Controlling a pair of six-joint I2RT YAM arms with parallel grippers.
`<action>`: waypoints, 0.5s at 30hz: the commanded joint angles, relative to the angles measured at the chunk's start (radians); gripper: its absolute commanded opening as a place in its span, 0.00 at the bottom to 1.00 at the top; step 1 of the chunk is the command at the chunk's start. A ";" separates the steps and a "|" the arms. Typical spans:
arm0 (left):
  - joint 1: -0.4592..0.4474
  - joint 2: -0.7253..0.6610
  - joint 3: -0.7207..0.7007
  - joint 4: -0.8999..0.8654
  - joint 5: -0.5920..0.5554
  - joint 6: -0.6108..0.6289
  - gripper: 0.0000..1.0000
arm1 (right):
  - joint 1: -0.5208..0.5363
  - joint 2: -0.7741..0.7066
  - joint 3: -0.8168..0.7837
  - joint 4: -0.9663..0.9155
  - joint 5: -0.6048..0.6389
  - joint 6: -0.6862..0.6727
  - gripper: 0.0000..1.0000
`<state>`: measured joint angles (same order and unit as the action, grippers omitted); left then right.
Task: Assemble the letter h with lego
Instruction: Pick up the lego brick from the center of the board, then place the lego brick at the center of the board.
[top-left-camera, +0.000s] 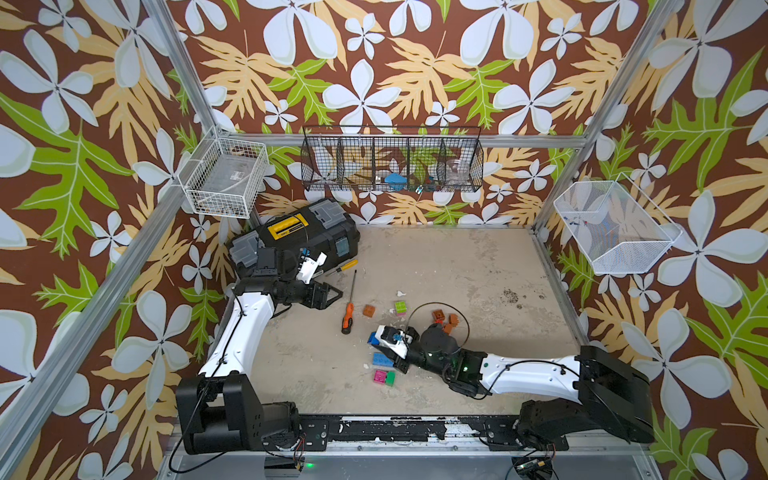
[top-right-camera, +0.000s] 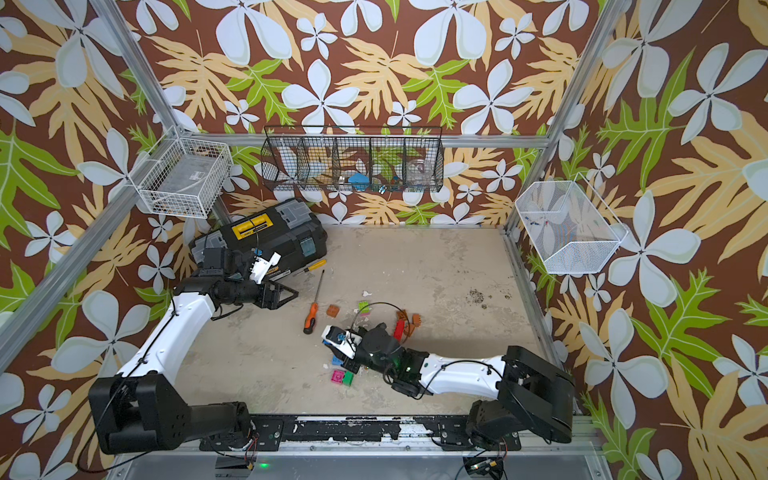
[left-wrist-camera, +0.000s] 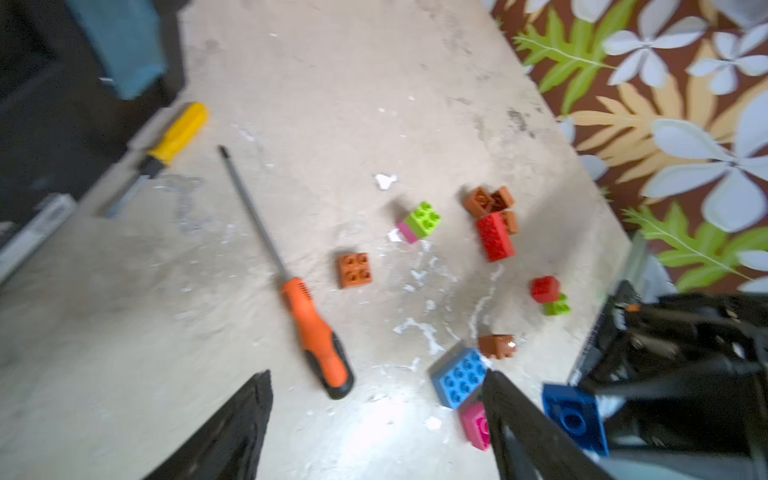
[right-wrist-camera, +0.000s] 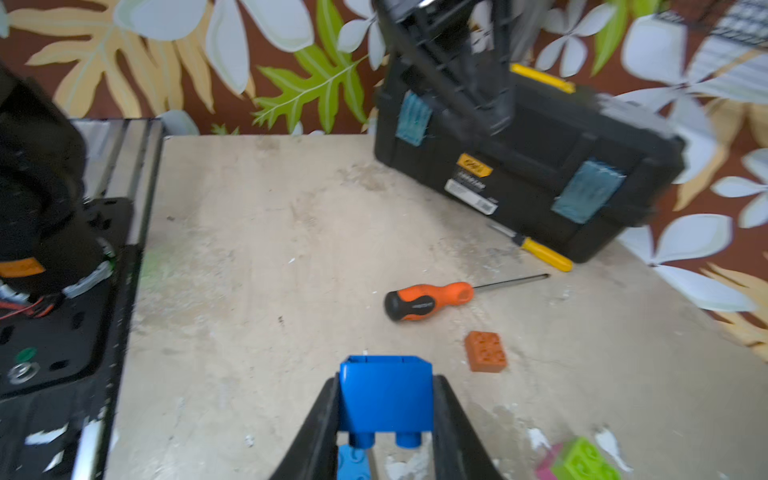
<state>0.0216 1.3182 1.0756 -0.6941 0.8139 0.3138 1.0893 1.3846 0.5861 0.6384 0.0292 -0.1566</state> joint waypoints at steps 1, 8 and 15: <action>-0.088 -0.007 0.005 -0.058 0.127 -0.014 0.83 | -0.019 -0.047 -0.033 0.121 0.087 -0.045 0.29; -0.204 0.003 0.004 -0.056 0.251 -0.053 0.84 | -0.023 -0.094 -0.074 0.199 0.156 -0.078 0.29; -0.304 0.016 -0.010 -0.040 0.220 -0.070 0.86 | -0.023 -0.079 -0.078 0.263 0.119 -0.092 0.30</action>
<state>-0.2646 1.3281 1.0664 -0.7357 1.0275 0.2565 1.0653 1.3003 0.5060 0.8307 0.1661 -0.2394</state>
